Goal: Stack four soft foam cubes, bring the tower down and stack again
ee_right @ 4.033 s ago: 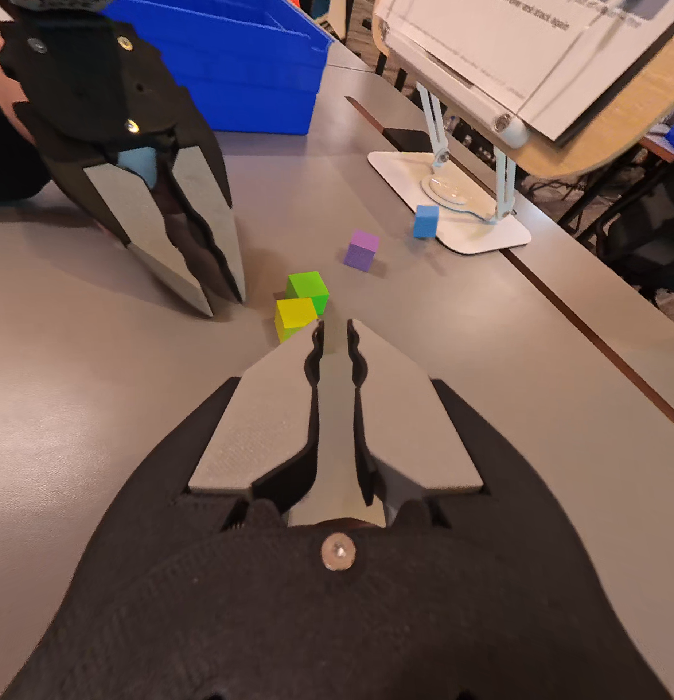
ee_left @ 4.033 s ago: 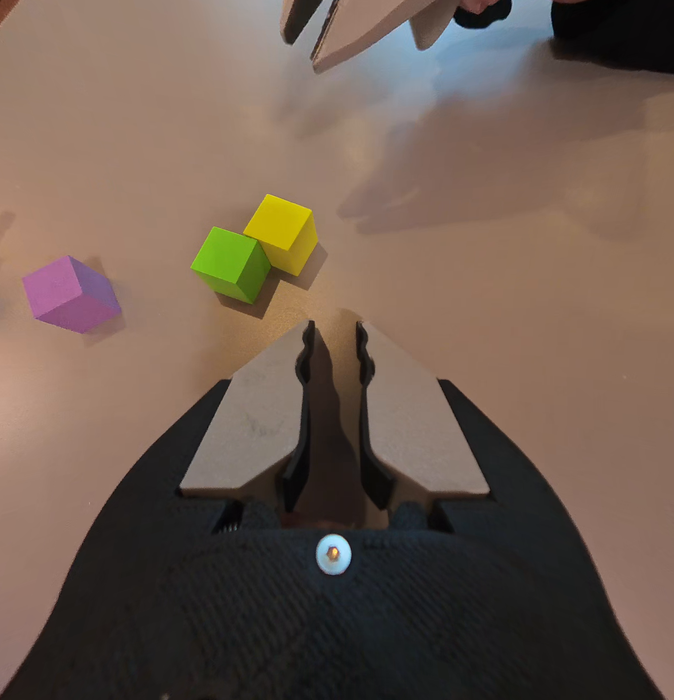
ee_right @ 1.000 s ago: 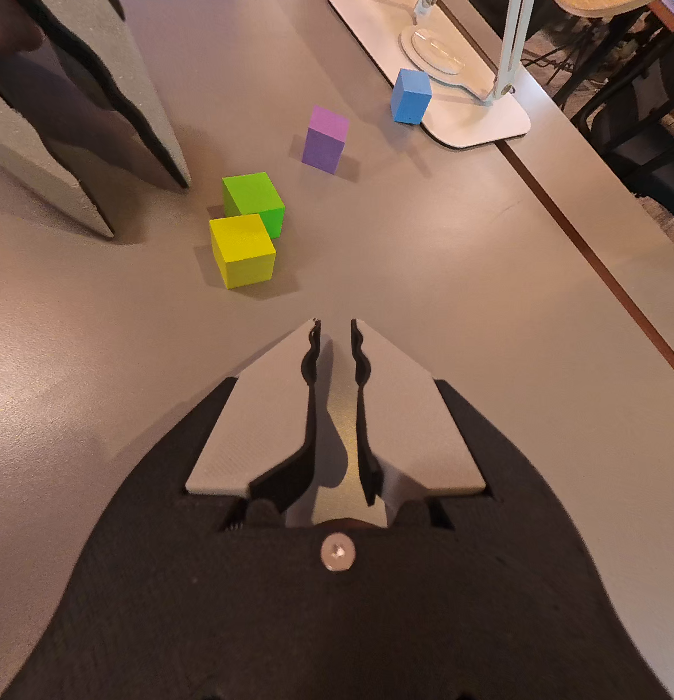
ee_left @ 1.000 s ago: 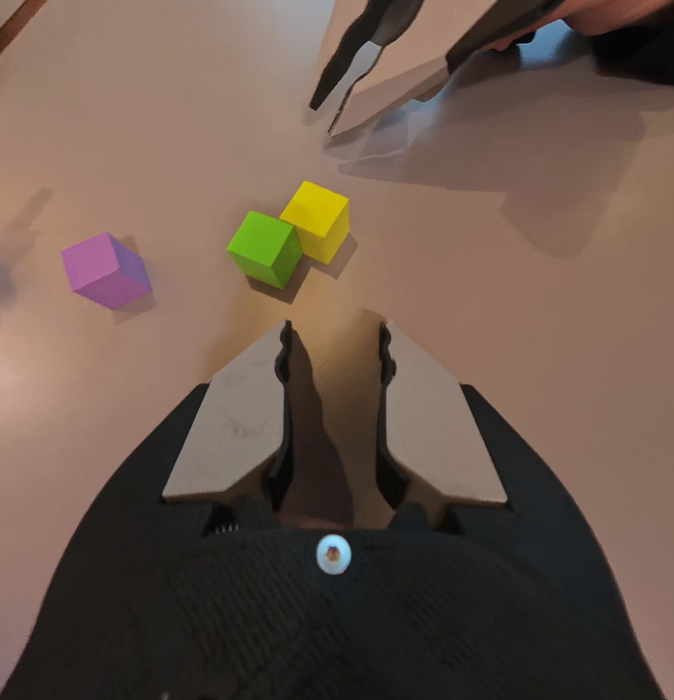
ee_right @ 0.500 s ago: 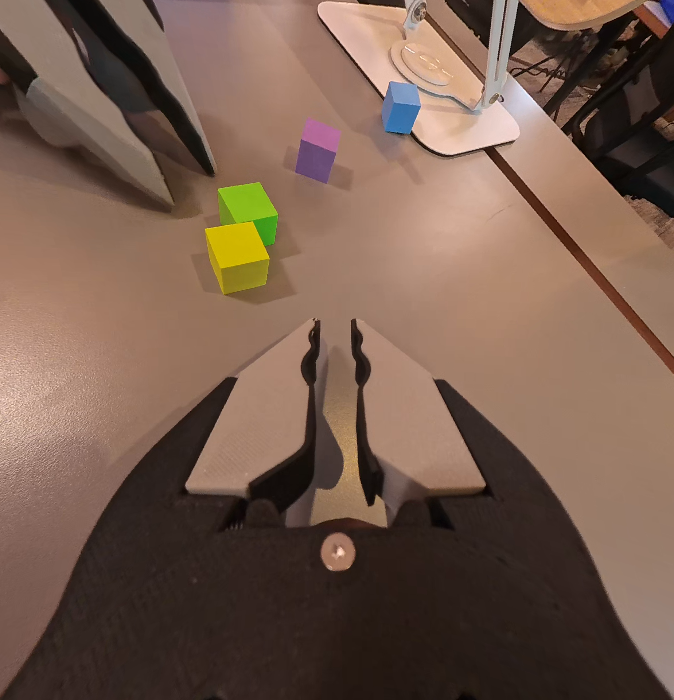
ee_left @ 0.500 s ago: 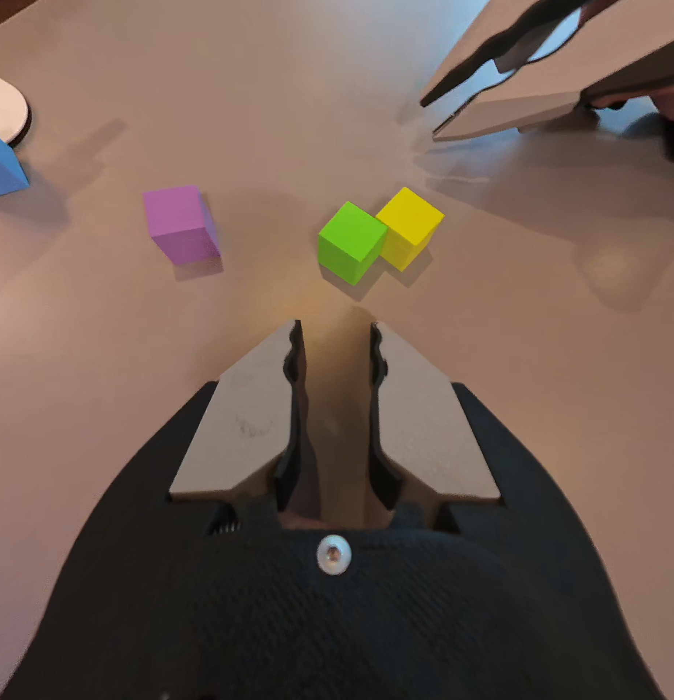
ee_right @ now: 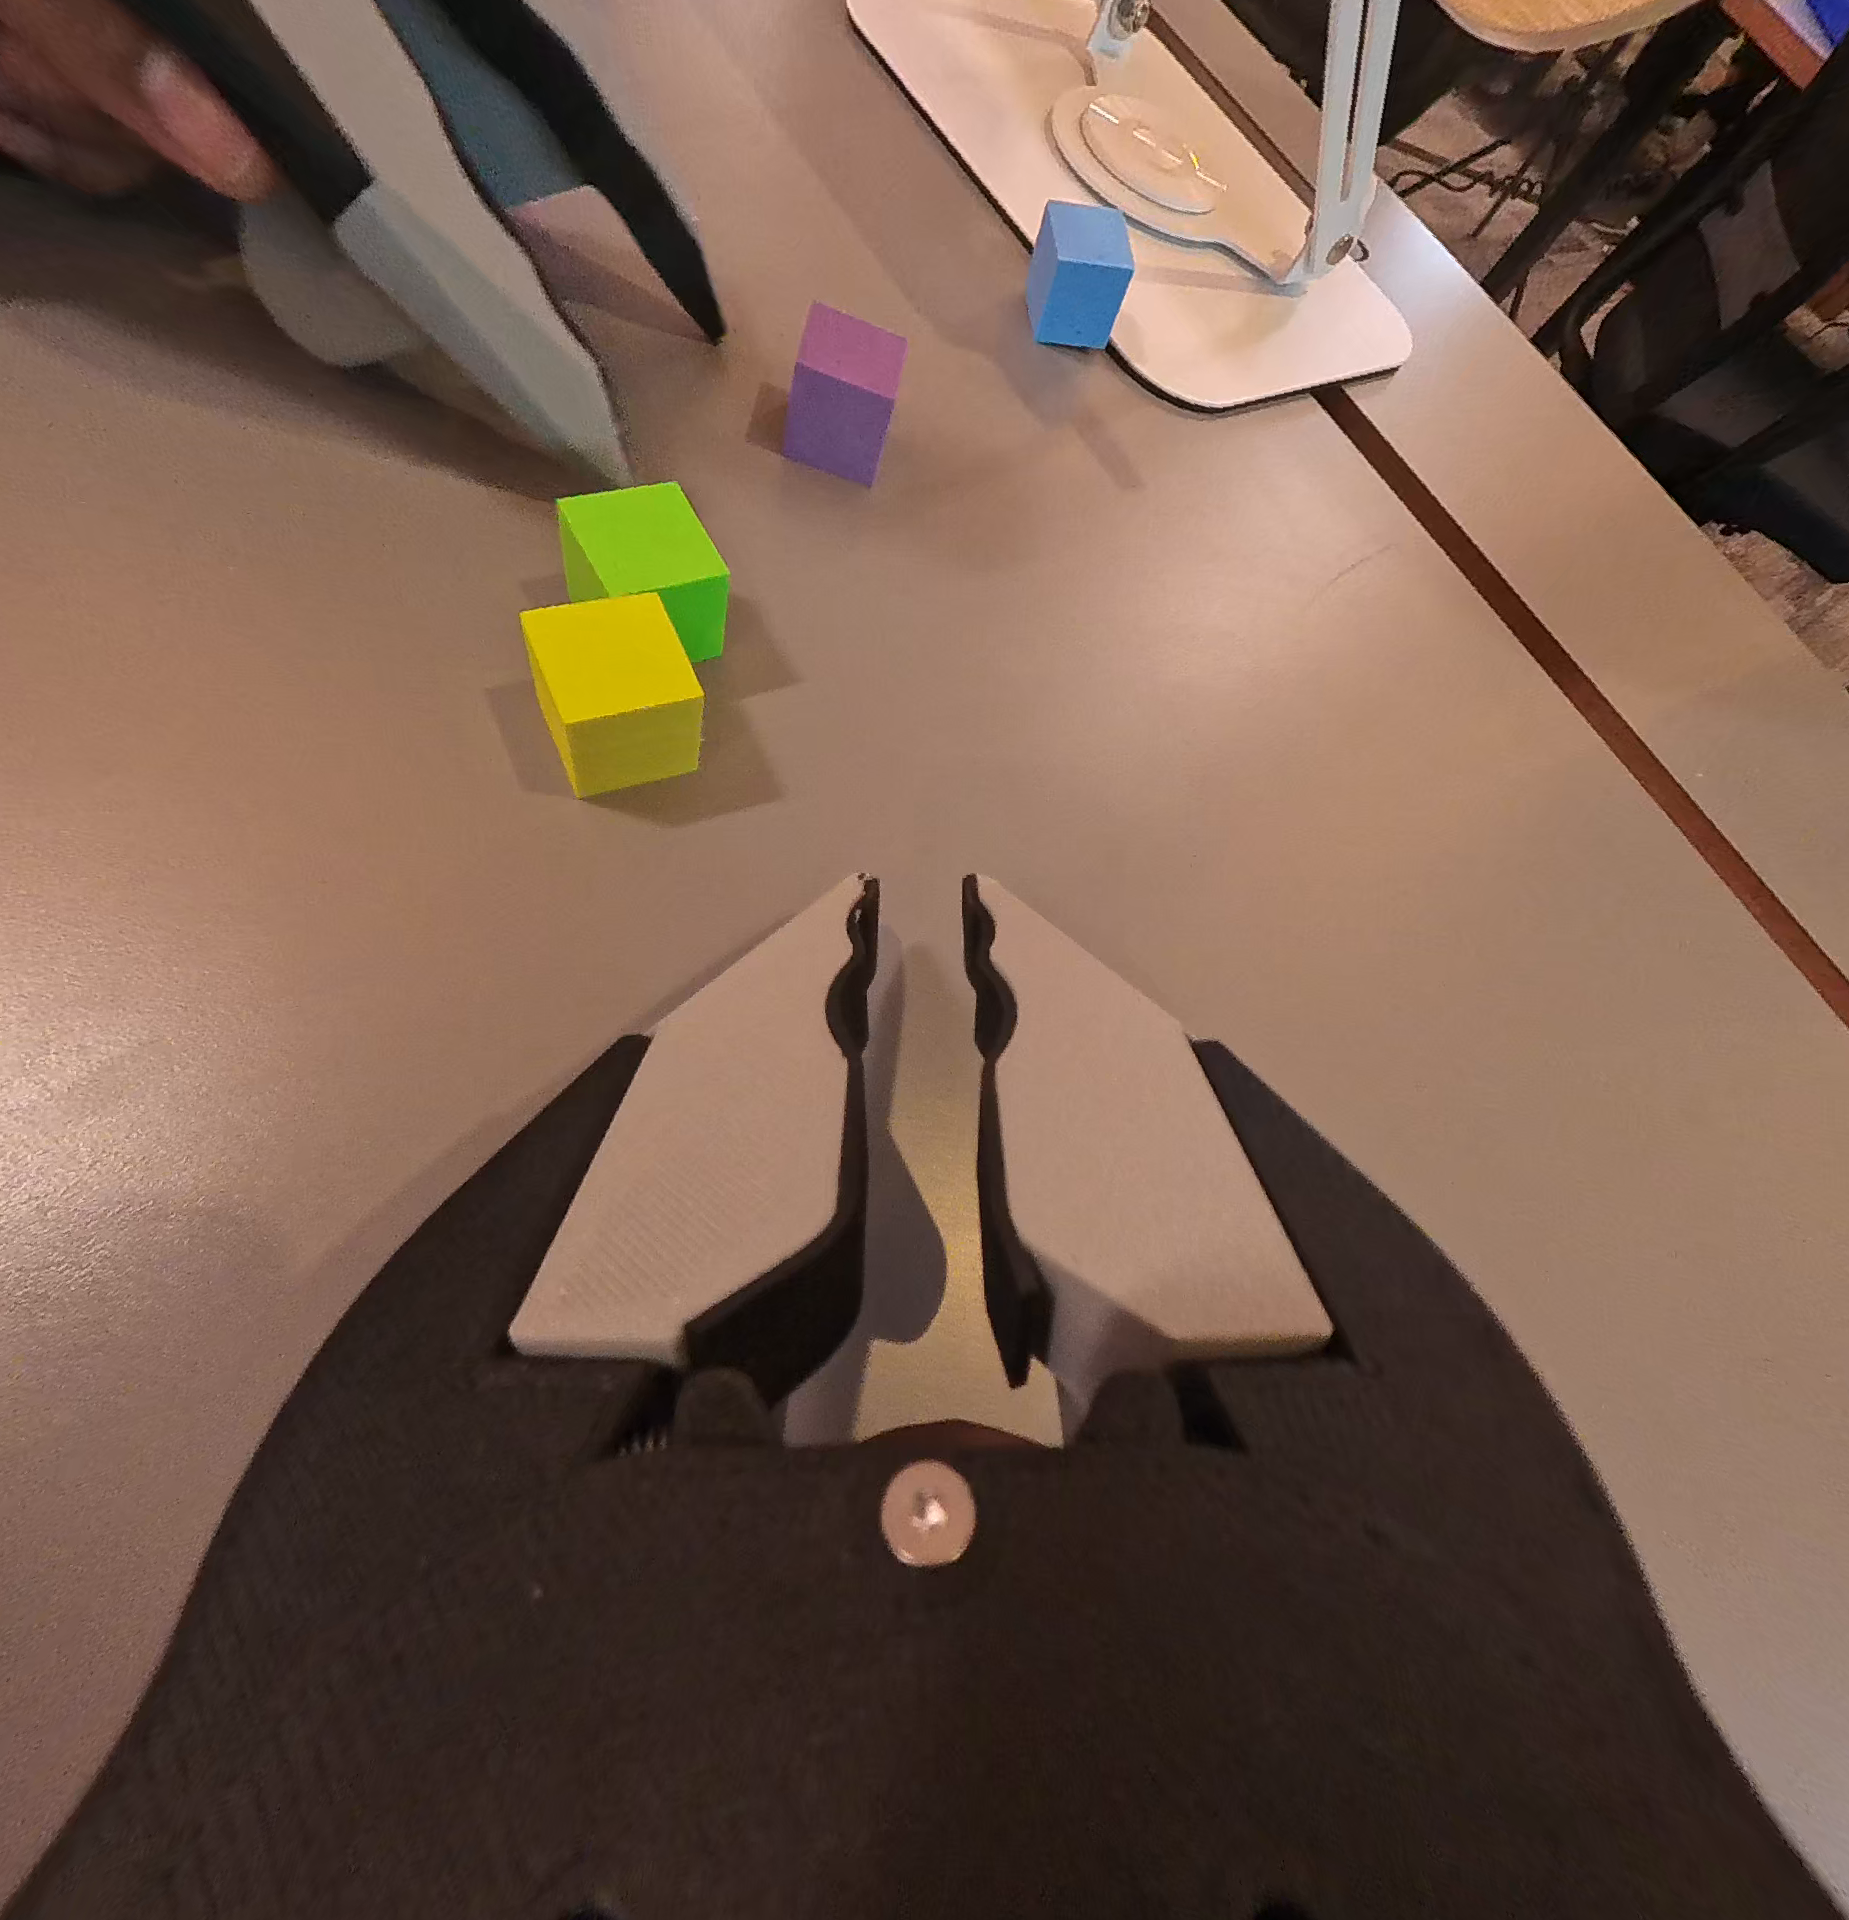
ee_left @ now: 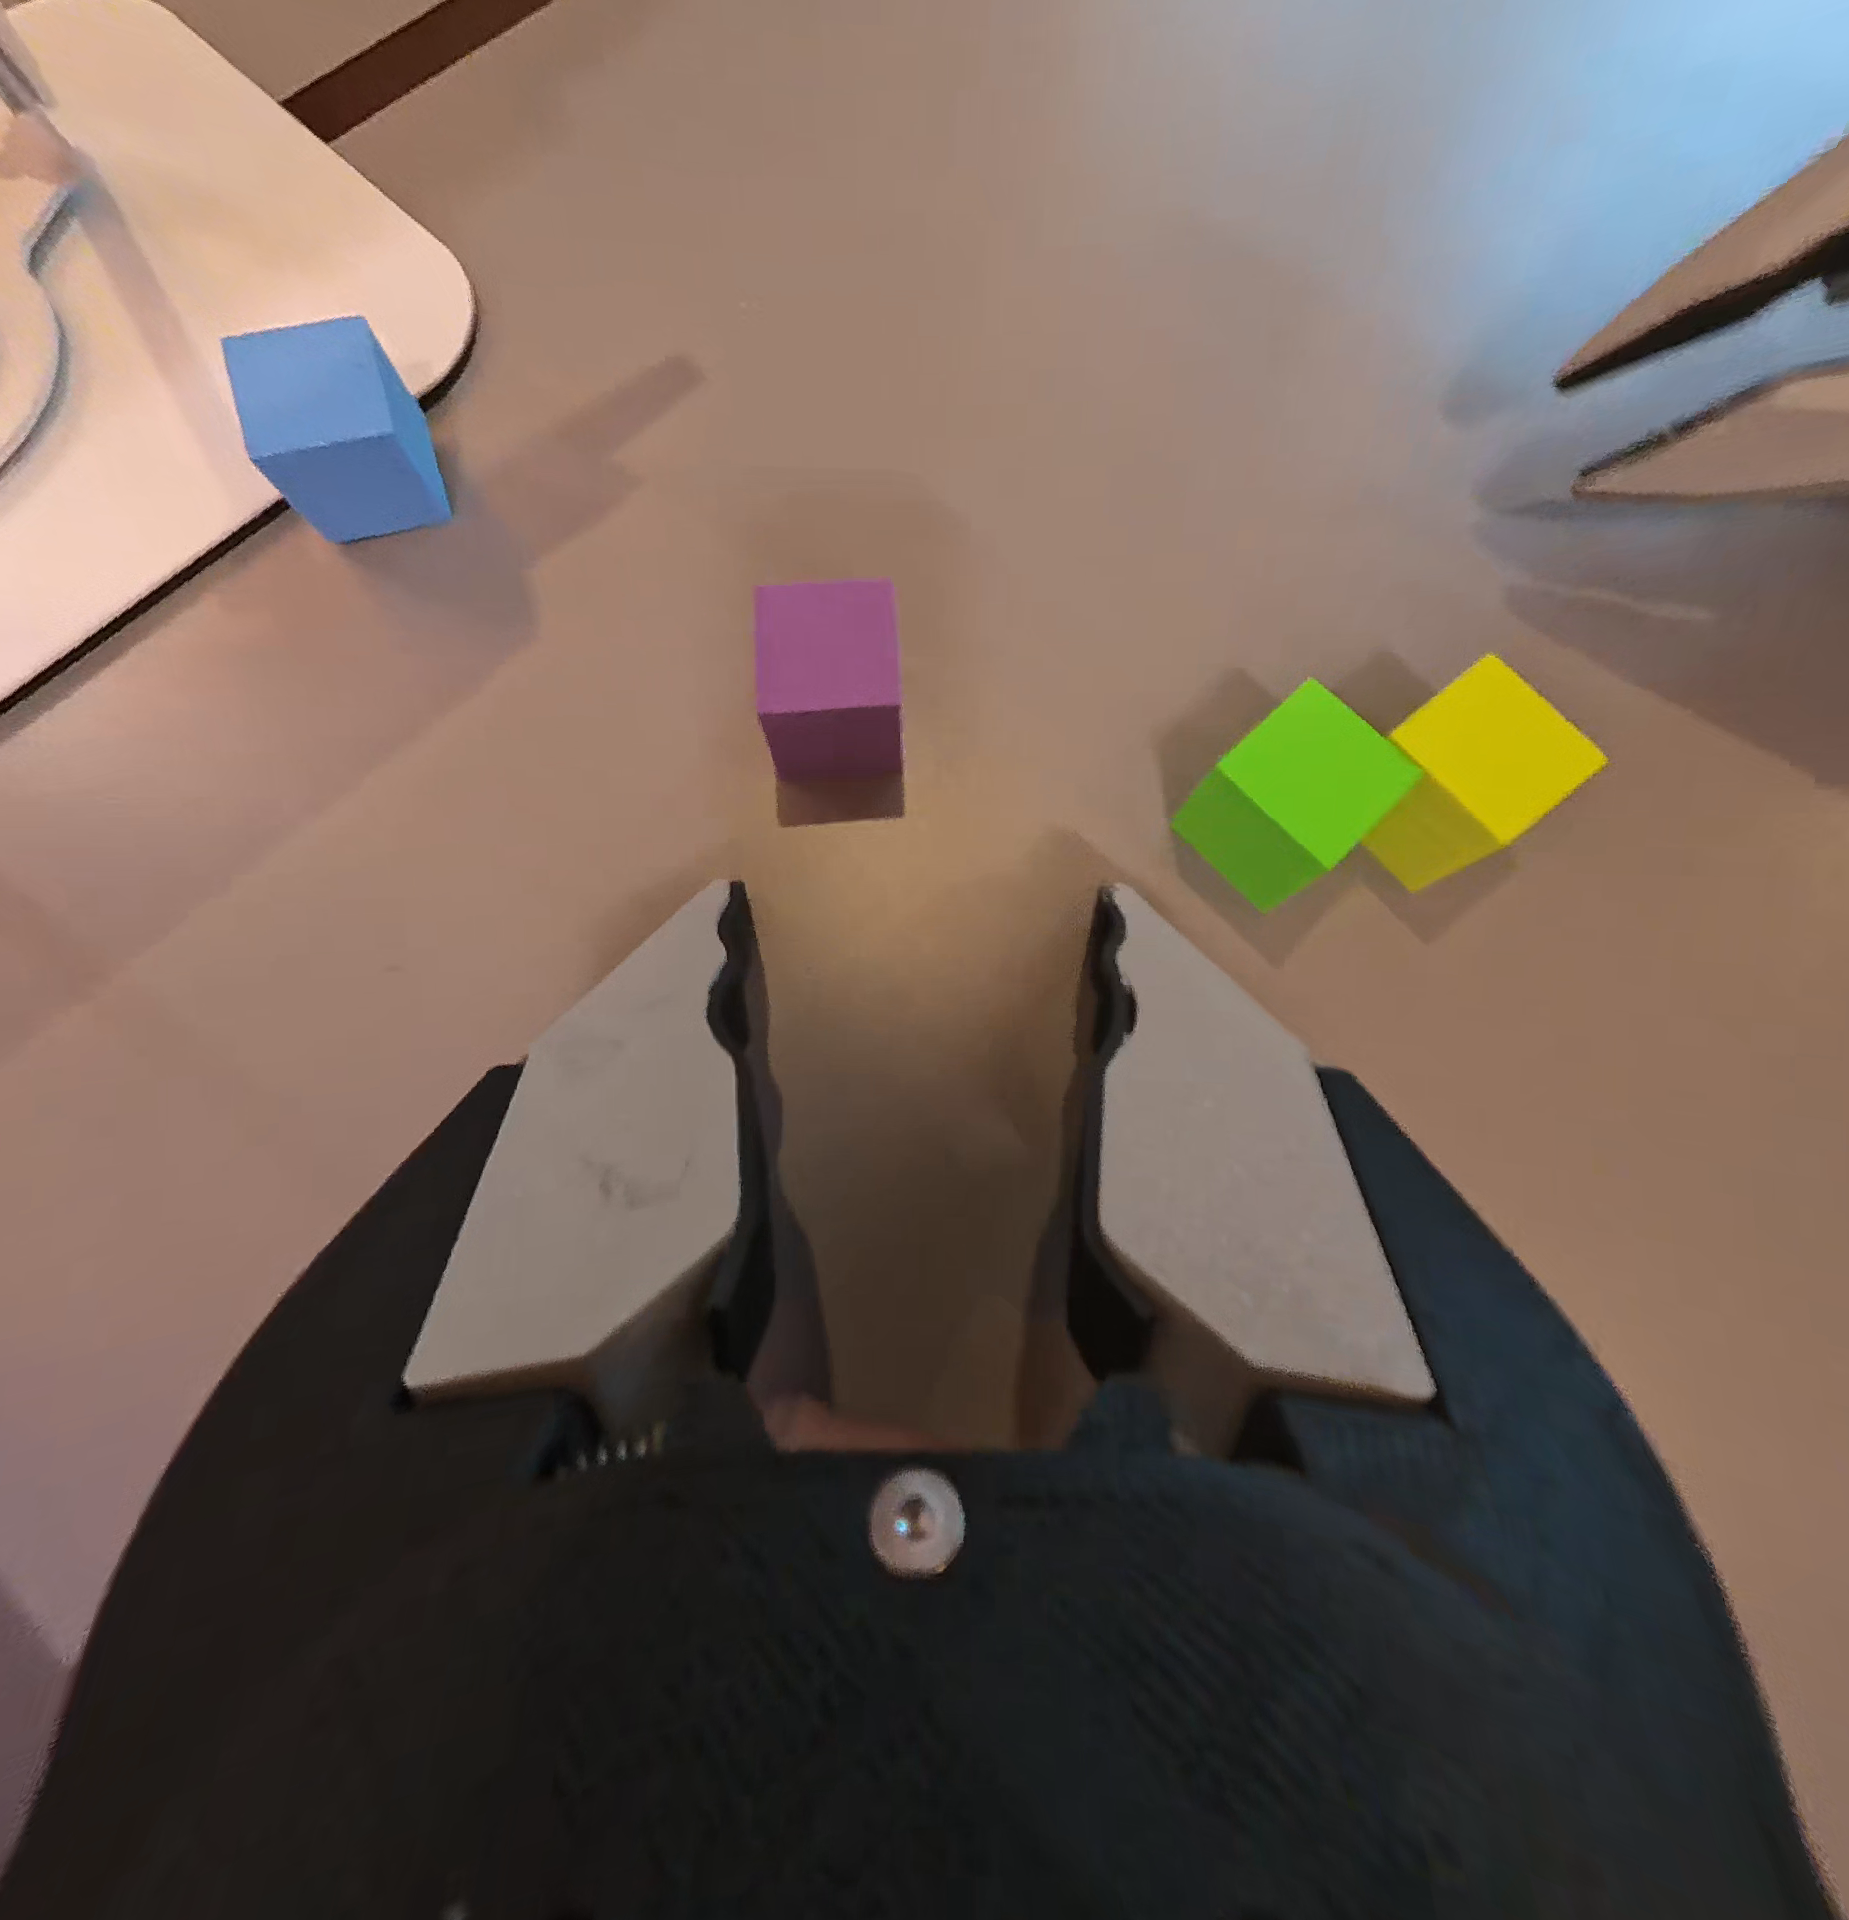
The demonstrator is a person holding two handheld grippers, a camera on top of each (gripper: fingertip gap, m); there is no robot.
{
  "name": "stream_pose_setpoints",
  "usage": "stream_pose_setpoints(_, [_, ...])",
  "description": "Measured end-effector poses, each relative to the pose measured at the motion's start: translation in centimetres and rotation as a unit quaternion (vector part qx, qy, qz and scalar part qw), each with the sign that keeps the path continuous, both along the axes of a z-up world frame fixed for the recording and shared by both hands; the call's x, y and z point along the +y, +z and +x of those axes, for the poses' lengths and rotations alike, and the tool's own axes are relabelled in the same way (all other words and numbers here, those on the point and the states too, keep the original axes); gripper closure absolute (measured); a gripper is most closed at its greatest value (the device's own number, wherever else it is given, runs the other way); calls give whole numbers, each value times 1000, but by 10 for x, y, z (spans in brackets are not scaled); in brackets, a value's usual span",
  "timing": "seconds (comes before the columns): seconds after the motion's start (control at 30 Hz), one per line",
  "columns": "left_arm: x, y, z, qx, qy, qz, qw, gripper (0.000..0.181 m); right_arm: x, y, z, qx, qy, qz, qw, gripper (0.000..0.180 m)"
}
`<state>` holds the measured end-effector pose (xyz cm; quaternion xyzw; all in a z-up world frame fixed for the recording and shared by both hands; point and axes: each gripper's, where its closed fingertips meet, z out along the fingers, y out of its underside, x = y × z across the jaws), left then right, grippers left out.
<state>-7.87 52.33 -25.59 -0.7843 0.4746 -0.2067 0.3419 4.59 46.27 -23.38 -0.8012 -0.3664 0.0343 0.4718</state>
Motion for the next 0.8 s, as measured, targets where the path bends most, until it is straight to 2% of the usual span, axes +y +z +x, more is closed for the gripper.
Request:
stream_pose_setpoints(0.1, [-28, 10, -2, -22, -95, 13, 995, 117, 2, 0, 4, 4, -6, -2, 1000, 166])
stream_pose_setpoints(0.23, [-57, 43, 9, -63, -198, 33, 978, 119, 6, 0, 6, 7, -8, -3, 1000, 166])
stream_pose_setpoints(0.37, [-66, 38, 23, 9, -268, 31, 963, 117, 9, -1, 7, 5, -11, -3, 1000, 166])
stream_pose_setpoints(0.5, [-61, 17, 32, 72, -293, 23, 953, 118, 6, 3, 6, 2, -9, 9, 1000, 167])
stream_pose_setpoints(0.63, [-48, 8, 43, 87, -288, 41, 953, 125, 6, 5, 6, 2, -8, 12, 1000, 167])
stream_pose_setpoints(0.73, [-48, 6, 49, 74, -293, 47, 952, 154, 6, 5, 7, 2, -8, 12, 1000, 167])
stream_pose_setpoints(0.8, [-53, 6, 46, 70, -301, 42, 950, 154, 6, 6, 8, 4, -10, 14, 1000, 167])
